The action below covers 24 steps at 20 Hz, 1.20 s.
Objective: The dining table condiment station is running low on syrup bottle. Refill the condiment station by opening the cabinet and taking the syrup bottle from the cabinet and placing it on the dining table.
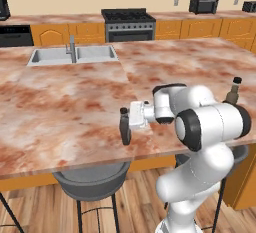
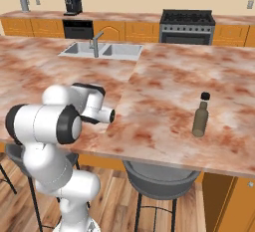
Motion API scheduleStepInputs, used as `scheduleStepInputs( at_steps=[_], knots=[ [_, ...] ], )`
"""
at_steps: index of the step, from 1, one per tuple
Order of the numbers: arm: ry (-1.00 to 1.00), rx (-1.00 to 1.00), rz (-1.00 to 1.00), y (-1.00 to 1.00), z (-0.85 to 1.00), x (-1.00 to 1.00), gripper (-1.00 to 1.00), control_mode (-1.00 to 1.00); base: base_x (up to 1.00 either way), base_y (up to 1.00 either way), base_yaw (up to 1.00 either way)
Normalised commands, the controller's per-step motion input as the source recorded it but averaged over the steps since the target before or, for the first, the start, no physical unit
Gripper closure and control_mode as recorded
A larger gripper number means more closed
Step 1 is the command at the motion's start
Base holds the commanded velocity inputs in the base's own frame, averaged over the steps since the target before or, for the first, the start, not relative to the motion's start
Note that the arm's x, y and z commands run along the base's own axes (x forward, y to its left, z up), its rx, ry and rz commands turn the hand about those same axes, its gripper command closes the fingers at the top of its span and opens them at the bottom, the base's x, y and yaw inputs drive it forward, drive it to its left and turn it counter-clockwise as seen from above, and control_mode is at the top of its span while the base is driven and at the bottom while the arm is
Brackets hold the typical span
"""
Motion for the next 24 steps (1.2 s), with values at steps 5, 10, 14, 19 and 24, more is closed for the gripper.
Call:
scheduleStepInputs(
  at_steps=[5,10,14,19,24],
  knots=[
    [0.02,-0.02,0.02,0.00,0.02,-0.08,-1.00,-1.00,0.00,0.00,0.00],
    [0.03,-0.09,0.02,0.00,0.28,0.00,-1.00,-1.00,0.00,0.00,0.00],
    [0.00,-0.12,0.00,0.00,0.51,-0.06,-1.00,-1.00,0.00,0.00,0.00],
    [0.00,-0.12,0.00,0.00,0.64,-0.20,-1.00,-1.00,0.00,0.00,0.00],
    [0.00,-0.13,0.00,0.05,0.65,-0.47,-1.00,-1.00,0.00,0.00,0.00]
  ],
)
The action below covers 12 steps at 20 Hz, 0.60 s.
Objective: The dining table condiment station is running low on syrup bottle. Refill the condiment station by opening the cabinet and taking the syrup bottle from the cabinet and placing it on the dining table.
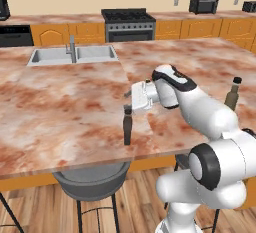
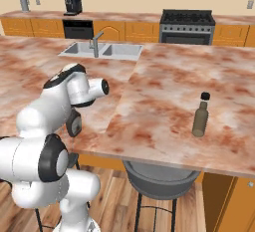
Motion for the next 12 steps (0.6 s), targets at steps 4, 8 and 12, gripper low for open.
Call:
scheduleStepInputs(
  at_steps=[4,8,12],
  knots=[
    [-0.04,-0.13,0.00,0.12,0.60,-0.69,-1.00,-1.00,0.00,0.00,0.00],
    [-0.05,-0.13,-0.08,0.09,0.43,-0.95,-1.00,-1.00,0.00,0.00,0.00],
    [-0.04,-0.18,-0.19,0.01,0.30,-1.00,-1.00,-1.00,0.00,0.00,0.00]
  ],
)
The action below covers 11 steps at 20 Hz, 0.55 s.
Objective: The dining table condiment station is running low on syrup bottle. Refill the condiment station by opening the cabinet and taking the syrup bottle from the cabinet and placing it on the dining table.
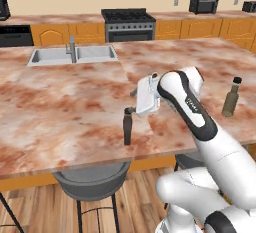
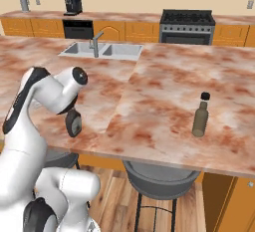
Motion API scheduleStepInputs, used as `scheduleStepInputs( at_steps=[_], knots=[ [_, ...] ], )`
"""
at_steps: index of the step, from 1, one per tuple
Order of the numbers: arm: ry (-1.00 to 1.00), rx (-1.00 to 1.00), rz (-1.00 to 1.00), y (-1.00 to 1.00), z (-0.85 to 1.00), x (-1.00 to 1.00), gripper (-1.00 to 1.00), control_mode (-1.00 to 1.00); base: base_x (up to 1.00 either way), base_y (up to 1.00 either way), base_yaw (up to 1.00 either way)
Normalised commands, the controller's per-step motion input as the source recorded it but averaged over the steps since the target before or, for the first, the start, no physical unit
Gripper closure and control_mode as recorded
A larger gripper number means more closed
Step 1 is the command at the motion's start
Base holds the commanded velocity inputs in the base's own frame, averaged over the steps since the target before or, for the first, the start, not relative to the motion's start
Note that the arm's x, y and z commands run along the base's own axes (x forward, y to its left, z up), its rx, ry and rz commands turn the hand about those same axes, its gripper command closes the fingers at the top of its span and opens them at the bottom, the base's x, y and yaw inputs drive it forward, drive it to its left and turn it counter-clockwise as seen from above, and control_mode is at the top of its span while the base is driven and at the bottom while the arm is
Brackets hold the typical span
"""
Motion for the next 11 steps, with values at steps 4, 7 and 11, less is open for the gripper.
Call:
scheduleStepInputs(
  at_steps=[4,7,11],
  knots=[
    [-0.06,-0.19,-0.22,-0.01,0.22,-1.00,-1.00,-1.00,0.00,0.00,0.00],
    [-0.07,-0.16,-0.24,-0.20,0.11,-1.00,-1.00,-1.00,0.00,0.00,0.00],
    [-0.07,-0.12,-0.22,-0.38,0.01,-1.00,-1.00,-1.00,0.00,0.00,0.00]
  ],
)
